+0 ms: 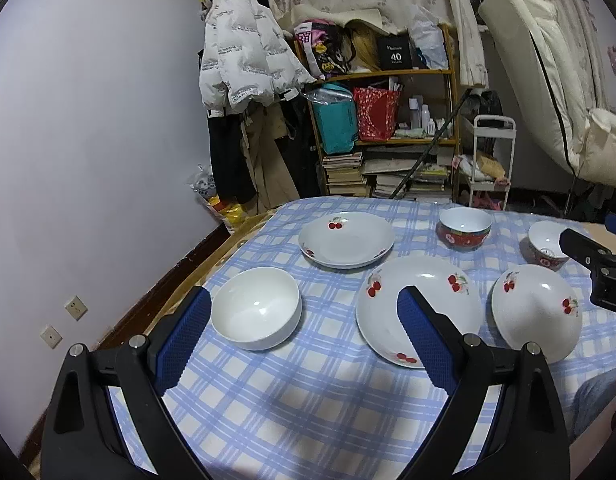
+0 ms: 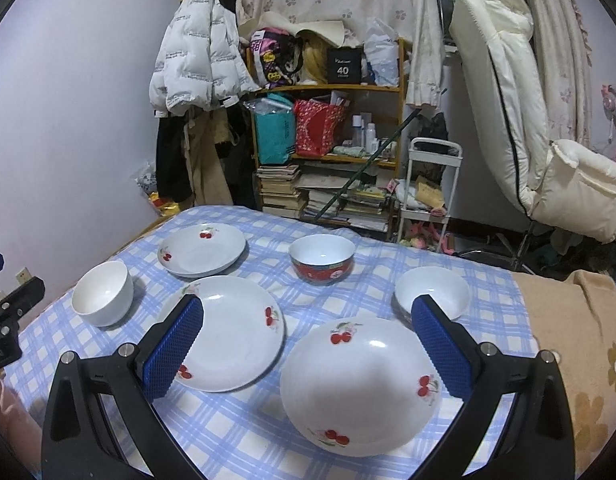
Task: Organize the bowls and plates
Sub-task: 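Move both tools toward the rim of the large cherry-print plate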
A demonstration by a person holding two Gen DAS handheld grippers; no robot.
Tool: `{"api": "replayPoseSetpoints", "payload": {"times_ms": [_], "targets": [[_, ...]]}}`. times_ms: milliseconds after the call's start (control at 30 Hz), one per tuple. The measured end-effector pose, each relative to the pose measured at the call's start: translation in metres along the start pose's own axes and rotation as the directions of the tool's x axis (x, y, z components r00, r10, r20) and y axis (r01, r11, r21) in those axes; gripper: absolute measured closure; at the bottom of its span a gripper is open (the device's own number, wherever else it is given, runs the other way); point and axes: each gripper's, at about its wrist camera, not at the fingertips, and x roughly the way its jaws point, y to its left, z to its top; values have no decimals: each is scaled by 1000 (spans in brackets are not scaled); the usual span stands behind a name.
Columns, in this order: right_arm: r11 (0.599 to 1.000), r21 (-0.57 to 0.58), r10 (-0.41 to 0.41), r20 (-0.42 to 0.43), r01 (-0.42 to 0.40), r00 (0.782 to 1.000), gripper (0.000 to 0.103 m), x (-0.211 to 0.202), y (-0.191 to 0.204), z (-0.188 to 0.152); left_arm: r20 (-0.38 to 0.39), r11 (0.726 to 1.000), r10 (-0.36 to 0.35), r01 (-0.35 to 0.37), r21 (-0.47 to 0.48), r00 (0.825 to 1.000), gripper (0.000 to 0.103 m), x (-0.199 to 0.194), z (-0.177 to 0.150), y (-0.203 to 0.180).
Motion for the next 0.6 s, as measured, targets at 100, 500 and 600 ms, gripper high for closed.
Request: {"api": "replayPoseSetpoints", "payload": {"times_ms": [100,500,600], "targets": [[1000,-15,8,-3,-9,1000,0,5,7,4,-30,1000,-7,7,-14,1000,10,10,4,1],[998,-54,42,-42,-45,998,0,46,24,22,-121,999,-34,37,22,992,10,58,28,-9],[998,-49,39,-56,-42,998,0,59,24,26,-158,998,-57,63,28,986,10,75,31,-14]]}}
